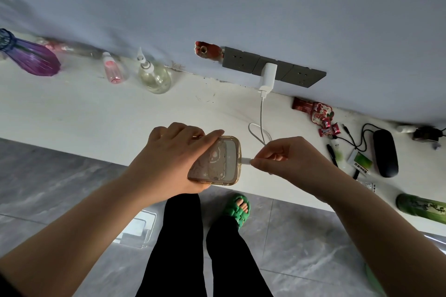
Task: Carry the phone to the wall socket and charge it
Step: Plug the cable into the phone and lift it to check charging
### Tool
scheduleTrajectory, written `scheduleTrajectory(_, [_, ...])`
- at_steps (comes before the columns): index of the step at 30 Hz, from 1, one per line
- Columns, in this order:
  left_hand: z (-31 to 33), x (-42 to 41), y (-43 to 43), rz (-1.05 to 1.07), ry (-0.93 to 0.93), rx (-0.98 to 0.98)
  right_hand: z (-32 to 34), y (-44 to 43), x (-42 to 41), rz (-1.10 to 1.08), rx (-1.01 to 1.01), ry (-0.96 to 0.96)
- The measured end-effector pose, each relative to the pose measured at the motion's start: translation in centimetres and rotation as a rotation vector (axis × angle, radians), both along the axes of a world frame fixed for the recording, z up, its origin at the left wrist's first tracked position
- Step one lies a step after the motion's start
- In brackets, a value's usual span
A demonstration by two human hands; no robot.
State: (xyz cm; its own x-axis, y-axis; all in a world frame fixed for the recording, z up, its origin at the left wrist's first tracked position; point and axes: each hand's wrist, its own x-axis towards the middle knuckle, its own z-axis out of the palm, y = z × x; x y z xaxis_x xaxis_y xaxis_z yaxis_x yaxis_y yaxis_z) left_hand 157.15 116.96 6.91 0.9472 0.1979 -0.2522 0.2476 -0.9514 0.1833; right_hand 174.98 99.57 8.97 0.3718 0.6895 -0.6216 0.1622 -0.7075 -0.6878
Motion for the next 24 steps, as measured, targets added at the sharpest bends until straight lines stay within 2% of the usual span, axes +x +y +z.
scheduleTrajectory(4, [-0.1,-0.3,-0.3,-0.033,-0.005,0.032,-0.3,-0.4,-0.5,0.032,-0.007,0.022])
scheduleTrajectory(10, [-0.4,-0.4,-0.4,-0.034,0.017,0.006,-1.1,-1.0,-1.2,-0.043,0.011,0.071])
scheduleTrajectory(19, [-1.0,0.0,0.1,-0.058,0.022,-0.013,-1.6,-0.6,-1.0,-0.03,-0.009,0.059])
scheduleTrajectory(21, [-1.2,-0.1,0.2,-0.069,0.014,-0.024,-1.7,-0.5,-1.2,0.011,-0.038,0.026])
scheduleTrajectory(24, [-1.4,0.4,0.4,-0.081,0.046,-0.088,-1.7,0.2,-1.8,0.241,-0.093,-0.147])
